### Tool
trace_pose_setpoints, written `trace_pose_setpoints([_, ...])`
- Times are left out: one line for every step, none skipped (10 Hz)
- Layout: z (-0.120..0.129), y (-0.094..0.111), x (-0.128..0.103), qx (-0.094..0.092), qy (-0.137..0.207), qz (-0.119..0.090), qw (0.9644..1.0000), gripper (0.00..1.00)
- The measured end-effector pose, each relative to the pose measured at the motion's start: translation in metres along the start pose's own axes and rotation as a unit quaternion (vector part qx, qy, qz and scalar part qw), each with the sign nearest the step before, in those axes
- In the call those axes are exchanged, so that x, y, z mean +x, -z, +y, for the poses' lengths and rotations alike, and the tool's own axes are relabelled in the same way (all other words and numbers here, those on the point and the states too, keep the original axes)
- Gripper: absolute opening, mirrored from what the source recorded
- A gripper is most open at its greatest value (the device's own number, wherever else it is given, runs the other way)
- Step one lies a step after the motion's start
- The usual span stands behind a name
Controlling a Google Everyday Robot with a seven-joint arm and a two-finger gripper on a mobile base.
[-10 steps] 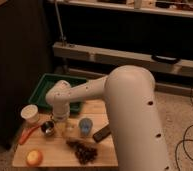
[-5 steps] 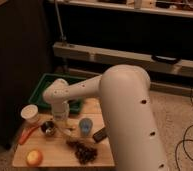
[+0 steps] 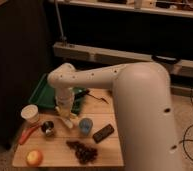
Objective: Place banana in purple bowl
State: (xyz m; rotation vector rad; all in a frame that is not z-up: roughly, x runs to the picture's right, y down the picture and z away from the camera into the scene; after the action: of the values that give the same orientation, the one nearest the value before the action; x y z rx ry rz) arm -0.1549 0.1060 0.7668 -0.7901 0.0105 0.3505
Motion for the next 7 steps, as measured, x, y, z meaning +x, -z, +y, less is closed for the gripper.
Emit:
trace_pose_setpoints([-0.002, 0.020, 0.001, 0.004, 0.001, -0.012, 0.9999, 0.00])
trace_pose_setpoints([-0.003, 0.045, -0.003, 0.013, 0.003, -0.028, 0.9995, 0.00])
trace_pose_setpoints([-0.007, 0.074, -0.004, 0.020, 0.002, -0.040, 0.9990, 0.00])
trace_pose_setpoints([-0.009, 0.090, -0.001, 0.022, -0.001, -0.044, 0.9988, 0.00])
trace_pose_setpoints([-0.013, 0.109, 0.000, 0.023, -0.007, -0.050, 0.9985, 0.00])
trace_pose_setpoints([-0.017, 0.119, 0.004, 0.023, -0.014, -0.051, 0.9983, 0.00])
trace_pose_setpoints([-0.024, 0.125, 0.013, 0.024, -0.027, -0.050, 0.9981, 0.00])
